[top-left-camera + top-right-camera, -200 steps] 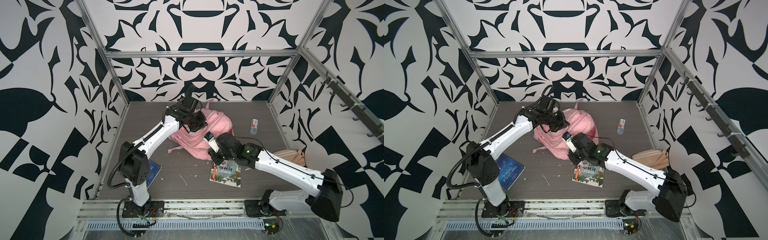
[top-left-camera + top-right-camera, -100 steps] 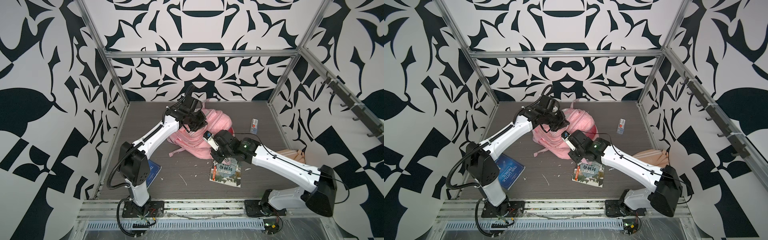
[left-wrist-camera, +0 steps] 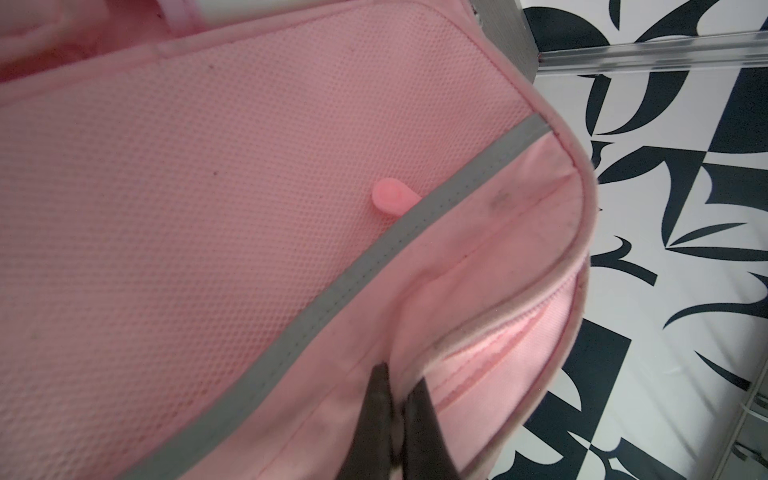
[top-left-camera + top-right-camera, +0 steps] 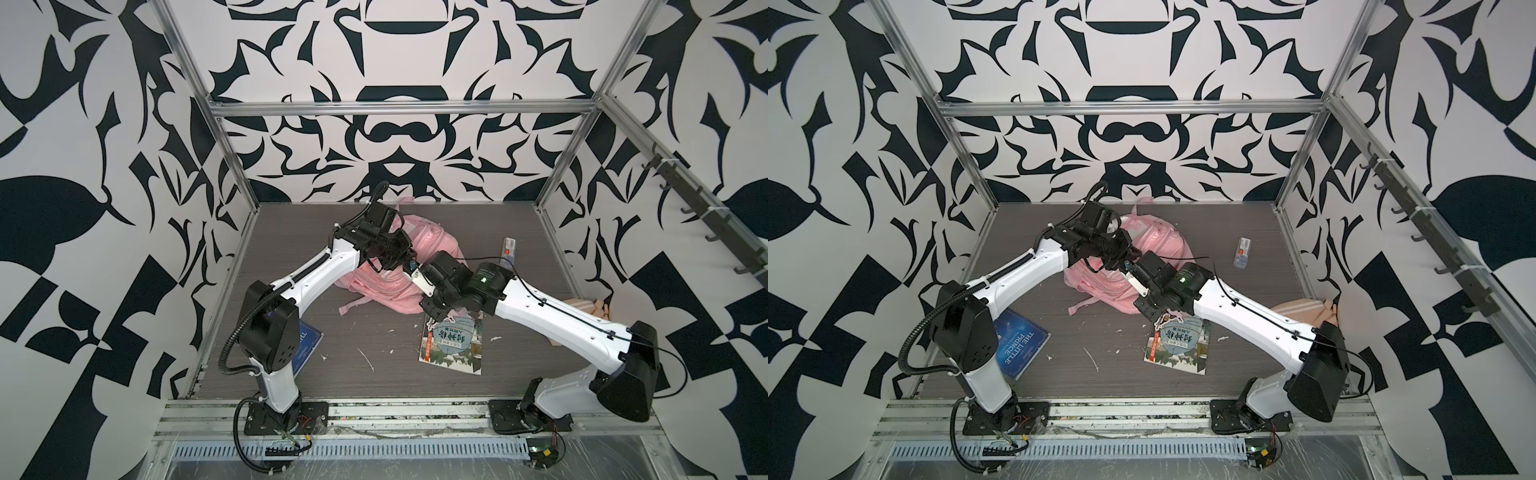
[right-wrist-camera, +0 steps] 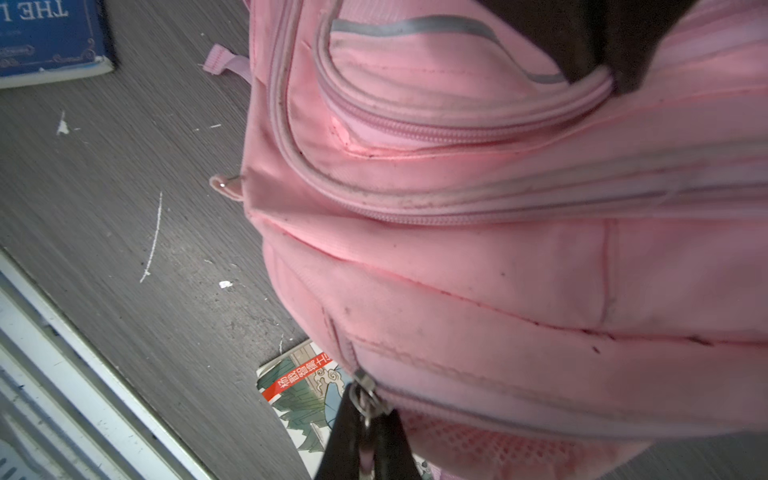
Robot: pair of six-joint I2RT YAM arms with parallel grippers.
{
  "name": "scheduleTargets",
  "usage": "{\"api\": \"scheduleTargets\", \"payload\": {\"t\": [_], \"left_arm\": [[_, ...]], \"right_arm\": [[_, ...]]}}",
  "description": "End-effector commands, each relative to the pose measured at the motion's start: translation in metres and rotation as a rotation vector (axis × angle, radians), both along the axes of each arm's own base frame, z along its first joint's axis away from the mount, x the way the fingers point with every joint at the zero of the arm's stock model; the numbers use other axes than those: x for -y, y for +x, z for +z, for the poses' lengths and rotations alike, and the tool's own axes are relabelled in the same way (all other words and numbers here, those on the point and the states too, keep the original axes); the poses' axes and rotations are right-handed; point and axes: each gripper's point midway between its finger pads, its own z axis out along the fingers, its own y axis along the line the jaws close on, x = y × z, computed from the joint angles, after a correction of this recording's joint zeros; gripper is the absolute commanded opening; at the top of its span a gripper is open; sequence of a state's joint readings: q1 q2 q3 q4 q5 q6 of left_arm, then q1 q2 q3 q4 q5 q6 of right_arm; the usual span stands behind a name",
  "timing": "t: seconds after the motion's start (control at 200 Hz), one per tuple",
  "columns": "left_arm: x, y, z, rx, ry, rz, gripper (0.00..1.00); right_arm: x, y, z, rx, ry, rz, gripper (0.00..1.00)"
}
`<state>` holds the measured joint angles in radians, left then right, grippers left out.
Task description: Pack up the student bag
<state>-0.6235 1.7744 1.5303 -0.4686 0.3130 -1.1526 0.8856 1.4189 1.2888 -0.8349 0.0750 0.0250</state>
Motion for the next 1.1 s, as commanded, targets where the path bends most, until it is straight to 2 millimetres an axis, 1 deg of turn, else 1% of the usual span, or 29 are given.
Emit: {"api": "scheduleTargets", "payload": {"t": [0.0,0.085,0.22,0.275,0.33,0.42,0.475,0.55,0.62,0.675,0.785,0.86,0.905,0.975,1.095], "left_arm": [[-0.005,0.012,-0.005,0.002,-0.011,0.054,0.00],[-0.004,0.014,-0.007,-0.010,-0.030,0.068,0.00],[0.011,0.020,-0.002,-0.052,-0.144,0.102,0.00],[0.016,0.025,0.009,-0.061,-0.183,0.114,0.00],[0.019,0.025,0.025,-0.059,-0.197,0.117,0.00],[0.016,0.023,0.053,-0.052,-0.197,0.126,0.00],[0.012,0.021,0.064,-0.056,-0.185,0.140,0.00],[0.009,0.022,0.073,-0.073,-0.186,0.173,0.00],[0.011,0.021,0.074,-0.105,-0.202,0.203,0.00],[0.014,0.020,0.075,-0.114,-0.206,0.221,0.00],[0.019,0.020,0.075,-0.129,-0.217,0.240,0.00],[0.022,0.022,0.075,-0.134,-0.232,0.255,0.00],[0.022,0.022,0.073,-0.141,-0.233,0.263,0.00],[0.022,0.024,0.073,-0.142,-0.234,0.278,0.00],[0.022,0.028,0.073,-0.139,-0.238,0.300,0.00]], "right_arm": [[-0.019,-0.011,0.020,-0.053,0.153,0.001,0.00],[-0.015,-0.010,0.011,-0.071,0.129,-0.033,0.00],[-0.015,-0.010,-0.003,-0.071,0.163,-0.077,0.00],[-0.017,-0.008,-0.007,-0.048,0.186,-0.074,0.00],[-0.017,-0.007,-0.012,-0.020,0.193,-0.066,0.00],[-0.013,-0.003,-0.018,0.037,0.180,-0.045,0.00],[-0.012,-0.001,-0.021,0.070,0.162,-0.028,0.00],[-0.015,0.001,-0.015,0.118,0.175,-0.007,0.00],[-0.025,0.005,-0.004,0.149,0.238,0.002,0.01],[-0.038,0.007,0.003,0.151,0.293,0.013,0.02],[-0.067,0.009,0.007,0.127,0.347,0.052,0.01],[-0.086,0.005,0.010,0.116,0.389,0.092,0.01],[-0.095,0.001,0.007,0.108,0.388,0.117,0.01],[-0.104,-0.002,0.001,0.096,0.394,0.138,0.01],[-0.112,-0.007,-0.005,0.109,0.390,0.145,0.01]]}}
